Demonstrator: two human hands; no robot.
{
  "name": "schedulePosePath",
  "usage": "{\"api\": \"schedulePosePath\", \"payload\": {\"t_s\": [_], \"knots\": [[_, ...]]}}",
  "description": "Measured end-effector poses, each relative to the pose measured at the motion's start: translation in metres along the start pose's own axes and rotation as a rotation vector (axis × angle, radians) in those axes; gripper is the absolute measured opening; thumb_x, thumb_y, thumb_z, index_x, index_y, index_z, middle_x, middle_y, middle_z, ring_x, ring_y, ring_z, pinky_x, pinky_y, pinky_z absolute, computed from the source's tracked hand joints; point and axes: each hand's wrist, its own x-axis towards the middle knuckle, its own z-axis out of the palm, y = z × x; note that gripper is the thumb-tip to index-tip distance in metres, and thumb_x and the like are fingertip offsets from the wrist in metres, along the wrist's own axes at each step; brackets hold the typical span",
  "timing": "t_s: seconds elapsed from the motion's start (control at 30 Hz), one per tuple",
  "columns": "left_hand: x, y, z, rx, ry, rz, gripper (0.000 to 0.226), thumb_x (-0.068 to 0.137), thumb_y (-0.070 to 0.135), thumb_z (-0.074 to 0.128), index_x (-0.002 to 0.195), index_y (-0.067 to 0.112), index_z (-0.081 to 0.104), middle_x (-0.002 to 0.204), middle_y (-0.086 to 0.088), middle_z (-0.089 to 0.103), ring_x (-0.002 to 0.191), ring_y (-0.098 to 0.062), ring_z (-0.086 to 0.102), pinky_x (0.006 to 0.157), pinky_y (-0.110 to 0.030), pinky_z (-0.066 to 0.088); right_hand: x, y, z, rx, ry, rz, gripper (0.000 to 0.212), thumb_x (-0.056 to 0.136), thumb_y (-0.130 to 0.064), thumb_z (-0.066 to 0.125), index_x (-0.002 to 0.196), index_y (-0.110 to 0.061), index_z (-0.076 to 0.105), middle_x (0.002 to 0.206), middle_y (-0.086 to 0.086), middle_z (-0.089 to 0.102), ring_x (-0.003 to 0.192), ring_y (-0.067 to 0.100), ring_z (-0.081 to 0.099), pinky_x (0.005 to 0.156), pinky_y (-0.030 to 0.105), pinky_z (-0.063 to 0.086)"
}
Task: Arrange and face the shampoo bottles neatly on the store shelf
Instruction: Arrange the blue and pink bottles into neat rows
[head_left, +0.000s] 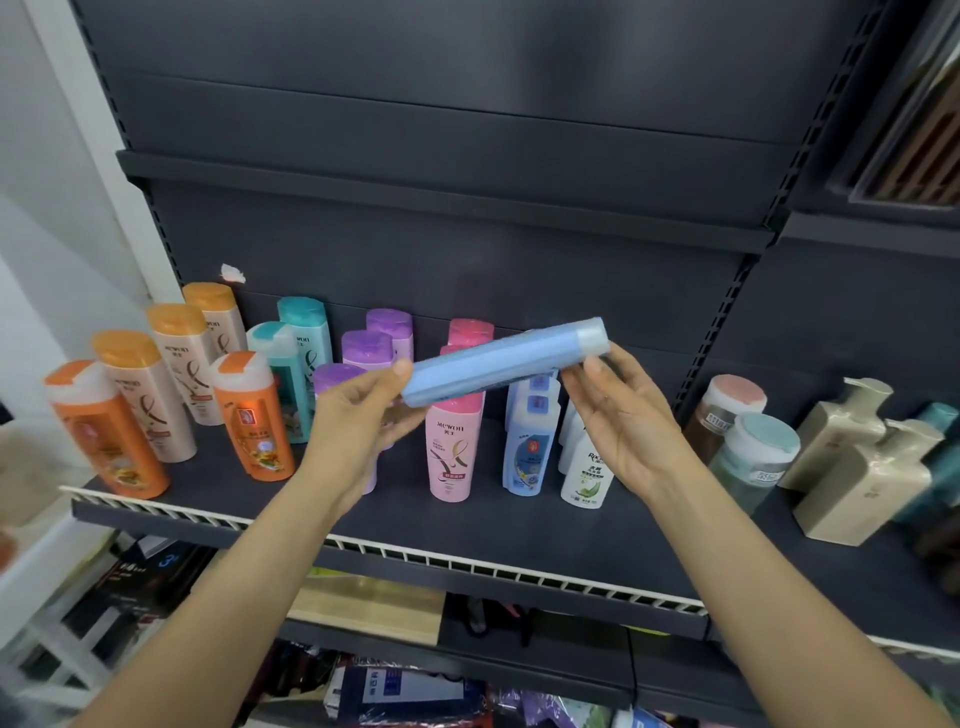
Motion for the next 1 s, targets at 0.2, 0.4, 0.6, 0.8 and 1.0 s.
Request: {"api": "schedulePosePath", "payload": {"t_s": [0.2, 0.4, 0.6, 0.8, 1.0], "knots": [[0.009, -0.017, -0.002, -0.049, -0.088, -0.399, 0.035, 0.090, 0.039, 0.055, 0.102, 0.006, 0.060, 0.093, -0.020, 0.072, 0.091, -0.031, 0.069, 0.080, -0.035, 0.054, 0.003, -0.005, 0.003, -0.267, -0.036, -0.087, 0.024, 0.092, -0.007, 0.053, 0.115, -0.013, 0.054, 0.103, 0.007, 0.061, 0.103, 0.020, 0.059, 0.088, 0.031, 0.055], [0.030, -0.031, 0.017, 0.142, -0.123, -0.441, 0.030, 0.097, 0.027, 0.049, 0.108, 0.001, 0.060, 0.087, -0.018, 0.072, 0.077, -0.026, 0.071, 0.068, -0.030, 0.059, 0.009, -0.014, 0.003, -0.481, 0.043, -0.193, 0.022, 0.088, -0.008, 0.063, 0.108, -0.010, 0.055, 0.099, 0.006, 0.065, 0.092, 0.017, 0.064, 0.071, 0.027, 0.056], [0.051, -0.055, 0.030, 0.566, -0.081, -0.132, 0.016, 0.093, 0.013, 0.056, 0.104, 0.007, 0.065, 0.105, -0.012, 0.068, 0.079, -0.017, 0.065, 0.074, -0.025, 0.051, 0.028, -0.006, -0.012, -0.737, 0.122, -0.219, 0.024, 0.082, -0.008, 0.070, 0.101, -0.009, 0.056, 0.094, 0.003, 0.064, 0.078, 0.010, 0.062, 0.068, 0.031, 0.058], [0.069, -0.068, 0.016, 1.273, -0.120, 0.503, 0.041, 0.091, 0.017, 0.056, 0.132, 0.017, 0.051, 0.137, -0.003, 0.048, 0.126, -0.021, 0.043, 0.099, -0.033, 0.040, 0.045, 0.033, -0.046, -1.060, 0.082, -0.214, 0.034, 0.079, -0.009, 0.073, 0.110, -0.021, 0.063, 0.096, -0.014, 0.062, 0.083, 0.005, 0.060, 0.076, 0.029, 0.054], [0.078, -0.078, 0.010, 1.539, -0.295, 0.462, 0.062, 0.091, 0.029, 0.056, 0.146, 0.023, 0.029, 0.152, -0.001, 0.028, 0.139, -0.020, 0.026, 0.111, -0.034, 0.029, 0.047, 0.062, -0.069, -1.131, 0.047, -0.128, 0.032, 0.080, -0.001, 0.070, 0.109, -0.007, 0.060, 0.096, -0.012, 0.058, 0.077, -0.020, 0.055, 0.065, 0.003, 0.044]]}}
